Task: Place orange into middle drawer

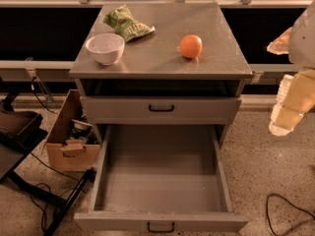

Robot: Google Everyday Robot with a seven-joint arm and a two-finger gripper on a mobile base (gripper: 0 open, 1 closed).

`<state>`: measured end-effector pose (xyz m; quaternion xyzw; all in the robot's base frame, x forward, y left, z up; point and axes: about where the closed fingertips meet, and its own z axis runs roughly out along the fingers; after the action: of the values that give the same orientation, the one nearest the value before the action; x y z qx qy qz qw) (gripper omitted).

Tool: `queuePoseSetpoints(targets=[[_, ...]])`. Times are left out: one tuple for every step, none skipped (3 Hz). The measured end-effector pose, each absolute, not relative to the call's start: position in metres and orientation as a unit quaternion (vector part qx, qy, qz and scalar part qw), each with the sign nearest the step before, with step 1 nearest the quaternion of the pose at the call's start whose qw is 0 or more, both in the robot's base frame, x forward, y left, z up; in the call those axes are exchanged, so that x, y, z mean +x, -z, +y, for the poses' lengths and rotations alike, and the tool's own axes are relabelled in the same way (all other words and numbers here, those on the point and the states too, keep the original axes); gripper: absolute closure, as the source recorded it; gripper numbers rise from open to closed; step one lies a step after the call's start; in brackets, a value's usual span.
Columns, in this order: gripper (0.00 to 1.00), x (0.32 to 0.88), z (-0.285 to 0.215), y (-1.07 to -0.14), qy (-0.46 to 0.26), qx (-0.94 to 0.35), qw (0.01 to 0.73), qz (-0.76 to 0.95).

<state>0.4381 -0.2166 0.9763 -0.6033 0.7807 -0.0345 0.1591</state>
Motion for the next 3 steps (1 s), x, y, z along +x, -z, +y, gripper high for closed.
queuePoseSetpoints(targets=[[0.0,0.439,-0.217,-0.976,0.034,-0.599,0.161,0.783],[0.0,0.441,-0.22,-0.976,0.031,-0.589,0.166,0.791],[0.0,0.497,-0.235,-0.971,0.023,-0.568,0.244,0.786]])
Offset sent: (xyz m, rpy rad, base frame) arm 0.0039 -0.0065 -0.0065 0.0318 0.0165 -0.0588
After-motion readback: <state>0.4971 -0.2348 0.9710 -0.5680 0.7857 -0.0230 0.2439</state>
